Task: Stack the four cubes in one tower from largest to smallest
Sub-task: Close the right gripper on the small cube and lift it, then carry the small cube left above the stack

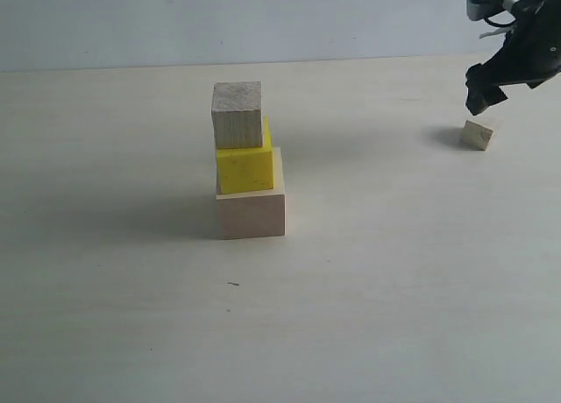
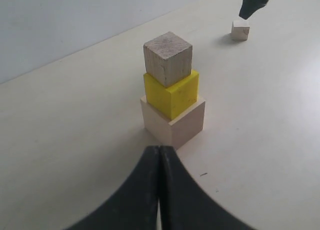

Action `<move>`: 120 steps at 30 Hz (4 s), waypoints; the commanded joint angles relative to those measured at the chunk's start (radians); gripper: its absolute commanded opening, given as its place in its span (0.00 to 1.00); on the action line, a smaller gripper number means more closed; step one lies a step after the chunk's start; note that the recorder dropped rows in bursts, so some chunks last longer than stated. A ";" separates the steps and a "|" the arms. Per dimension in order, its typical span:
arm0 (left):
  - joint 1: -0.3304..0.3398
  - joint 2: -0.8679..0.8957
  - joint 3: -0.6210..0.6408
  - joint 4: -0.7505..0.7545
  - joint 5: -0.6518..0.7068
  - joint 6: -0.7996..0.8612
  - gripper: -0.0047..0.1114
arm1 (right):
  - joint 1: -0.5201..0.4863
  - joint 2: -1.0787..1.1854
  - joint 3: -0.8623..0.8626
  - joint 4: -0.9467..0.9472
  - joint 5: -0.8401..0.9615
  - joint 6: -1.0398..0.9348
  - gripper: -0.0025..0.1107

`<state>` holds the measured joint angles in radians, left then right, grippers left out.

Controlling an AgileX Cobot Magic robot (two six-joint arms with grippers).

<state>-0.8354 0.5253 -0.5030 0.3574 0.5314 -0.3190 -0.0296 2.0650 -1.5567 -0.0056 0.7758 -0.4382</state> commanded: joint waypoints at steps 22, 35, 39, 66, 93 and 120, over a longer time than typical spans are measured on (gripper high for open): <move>-0.003 -0.002 0.037 0.036 -0.104 0.005 0.04 | -0.075 0.231 -0.218 0.162 0.170 -0.278 0.74; -0.003 -0.002 0.037 0.036 -0.108 0.005 0.04 | -0.075 0.239 -0.218 0.162 0.143 -0.331 0.67; -0.003 -0.002 0.037 0.036 -0.108 0.005 0.04 | -0.075 0.239 -0.218 0.166 0.133 -0.340 0.66; -0.003 -0.002 0.037 0.036 -0.119 0.005 0.04 | -0.075 0.208 -0.218 0.159 0.095 -0.285 0.02; -0.003 -0.092 0.037 0.014 -0.118 -0.001 0.04 | -0.068 -0.283 0.022 0.258 0.141 0.096 0.02; -0.003 -0.172 0.069 0.020 -0.140 -0.001 0.04 | 0.321 -0.361 0.034 -0.074 0.213 0.517 0.02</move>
<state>-0.8354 0.3577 -0.4455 0.3779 0.4119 -0.3174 0.2792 1.7284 -1.5281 -0.0694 0.9740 0.0659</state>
